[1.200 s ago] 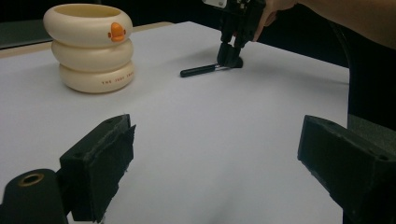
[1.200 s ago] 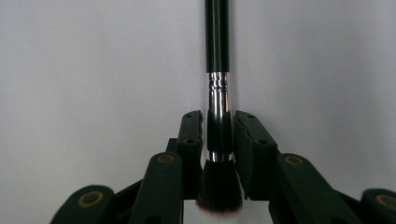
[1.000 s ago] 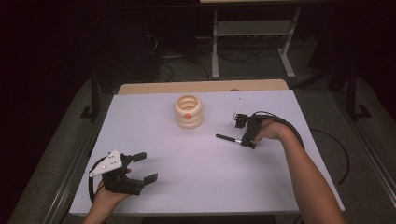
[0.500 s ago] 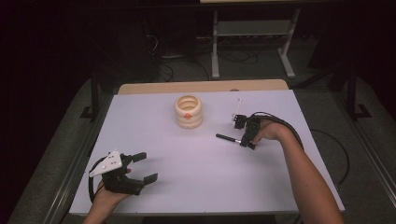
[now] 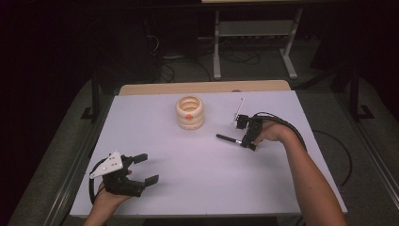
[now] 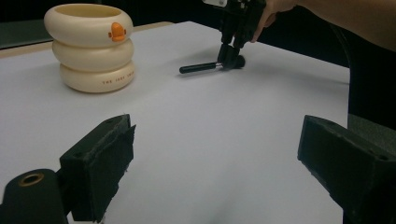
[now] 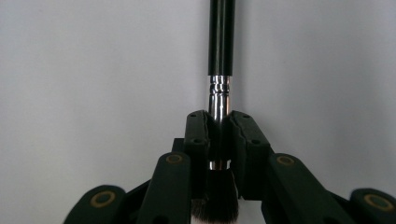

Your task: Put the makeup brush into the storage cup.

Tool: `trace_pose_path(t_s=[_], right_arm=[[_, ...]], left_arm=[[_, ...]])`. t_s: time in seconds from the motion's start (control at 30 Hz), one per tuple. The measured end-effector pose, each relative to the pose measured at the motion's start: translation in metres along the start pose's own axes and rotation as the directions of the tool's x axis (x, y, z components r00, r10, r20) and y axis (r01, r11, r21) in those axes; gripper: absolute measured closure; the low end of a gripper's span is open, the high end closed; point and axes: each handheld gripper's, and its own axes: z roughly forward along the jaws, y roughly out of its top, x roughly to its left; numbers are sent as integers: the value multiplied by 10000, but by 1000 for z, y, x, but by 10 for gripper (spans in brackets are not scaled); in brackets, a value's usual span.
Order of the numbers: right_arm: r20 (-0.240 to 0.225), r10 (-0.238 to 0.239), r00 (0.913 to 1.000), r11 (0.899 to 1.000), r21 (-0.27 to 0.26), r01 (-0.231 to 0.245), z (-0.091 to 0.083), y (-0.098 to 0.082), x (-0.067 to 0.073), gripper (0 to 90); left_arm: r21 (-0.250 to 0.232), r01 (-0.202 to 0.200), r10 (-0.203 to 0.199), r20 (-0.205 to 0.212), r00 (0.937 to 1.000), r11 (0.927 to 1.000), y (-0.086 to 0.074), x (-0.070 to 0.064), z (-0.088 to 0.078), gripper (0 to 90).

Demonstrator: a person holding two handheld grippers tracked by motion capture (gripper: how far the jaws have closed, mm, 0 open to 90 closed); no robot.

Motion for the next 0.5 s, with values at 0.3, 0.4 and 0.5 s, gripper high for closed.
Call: trace_pose_path(t_s=[0.3, 0.4, 0.5], right_arm=[[-87, -165, 9998, 9992, -359, 162, -9, -3, 7, 769], [-138, -199, 9997, 9984, -525, 191, -14, -5, 11, 769], [-88, -196, 9998, 9972, -726, 189, -19, -7, 15, 769]], left_arm=[[-5, 28, -28, -5, 10000, 10000, 0, 0, 0, 99], [-9, 12, -12, -7, 10000, 10000, 0, -1, 1, 99], [-25, 51, -51, 7, 10000, 10000, 0, -2, 0, 99]])
